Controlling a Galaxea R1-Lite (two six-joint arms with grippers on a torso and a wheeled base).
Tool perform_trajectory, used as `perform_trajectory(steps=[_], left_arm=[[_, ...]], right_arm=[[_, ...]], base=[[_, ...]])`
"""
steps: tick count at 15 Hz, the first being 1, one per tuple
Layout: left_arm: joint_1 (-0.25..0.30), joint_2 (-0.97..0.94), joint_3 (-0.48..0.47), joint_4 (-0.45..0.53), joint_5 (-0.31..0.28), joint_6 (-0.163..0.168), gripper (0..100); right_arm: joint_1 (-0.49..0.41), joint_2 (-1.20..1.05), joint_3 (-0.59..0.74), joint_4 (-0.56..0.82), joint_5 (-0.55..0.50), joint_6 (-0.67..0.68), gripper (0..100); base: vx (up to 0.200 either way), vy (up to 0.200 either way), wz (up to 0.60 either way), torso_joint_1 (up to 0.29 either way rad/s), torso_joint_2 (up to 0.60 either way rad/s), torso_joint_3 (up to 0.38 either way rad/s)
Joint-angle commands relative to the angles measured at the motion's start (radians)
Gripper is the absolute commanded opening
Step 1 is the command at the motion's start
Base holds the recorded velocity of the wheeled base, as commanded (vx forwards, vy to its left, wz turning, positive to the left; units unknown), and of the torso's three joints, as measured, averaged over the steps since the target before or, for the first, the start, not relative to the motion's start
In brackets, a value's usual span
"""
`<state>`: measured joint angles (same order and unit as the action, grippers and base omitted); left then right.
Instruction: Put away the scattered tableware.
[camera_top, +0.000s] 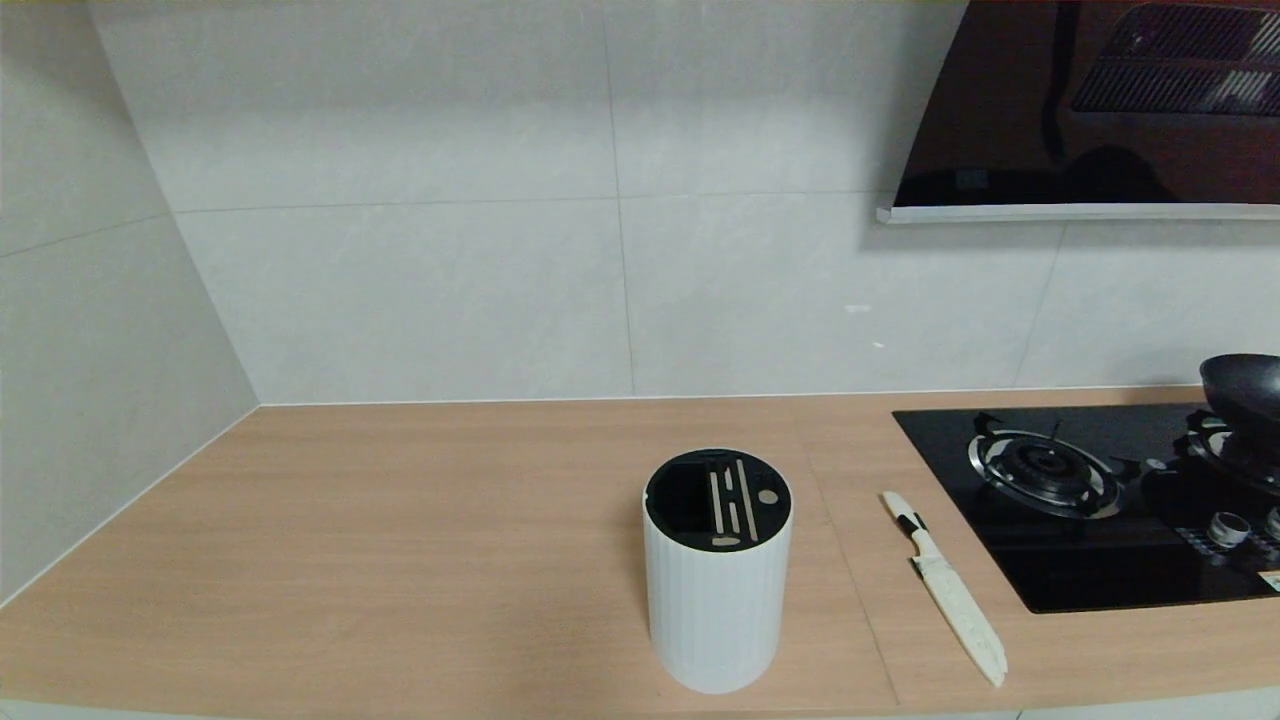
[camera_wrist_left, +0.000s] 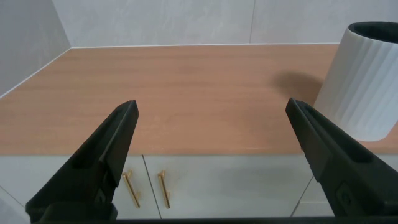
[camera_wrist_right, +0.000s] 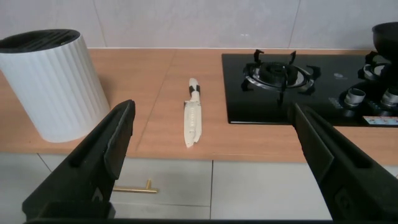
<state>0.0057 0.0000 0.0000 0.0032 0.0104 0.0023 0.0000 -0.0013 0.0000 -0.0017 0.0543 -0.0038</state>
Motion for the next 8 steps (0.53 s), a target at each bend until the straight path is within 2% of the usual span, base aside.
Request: perform_trajectory(steps=[1, 5, 6, 7, 8], left_arm=[[0.0, 0.0, 0.0, 0.0, 0.0, -0.001, 100], [0.0, 0.0, 0.0, 0.0, 0.0, 0.001, 100], [0.0, 0.0, 0.0, 0.0, 0.0, -0.001, 100], [0.0, 0.0, 0.0, 0.0, 0.0, 0.001, 100], [0.0, 0.0, 0.0, 0.0, 0.0, 0.001, 100]], right_arm=[[0.0, 0.001, 0.0, 0.0, 0.001, -0.001, 100], [0.0, 0.001, -0.021, -0.012, 0.001, -0.002, 100], [0.0, 0.001, -0.098, -0.02, 0.006, 0.011, 100], [0.009, 0.06, -0.181, 0.034, 0.036, 0.03, 100], [0.014, 0.13, -0.207, 0.072, 0.079, 0.027, 100]], base=[[0.0, 0.0, 0.0, 0.0, 0.0, 0.0], [0.0, 0.0, 0.0, 0.0, 0.0, 0.0], [0.0, 0.0, 0.0, 0.0, 0.0, 0.0], [0.0, 0.0, 0.0, 0.0, 0.0, 0.0], [0.0, 0.0, 0.0, 0.0, 0.0, 0.0]])
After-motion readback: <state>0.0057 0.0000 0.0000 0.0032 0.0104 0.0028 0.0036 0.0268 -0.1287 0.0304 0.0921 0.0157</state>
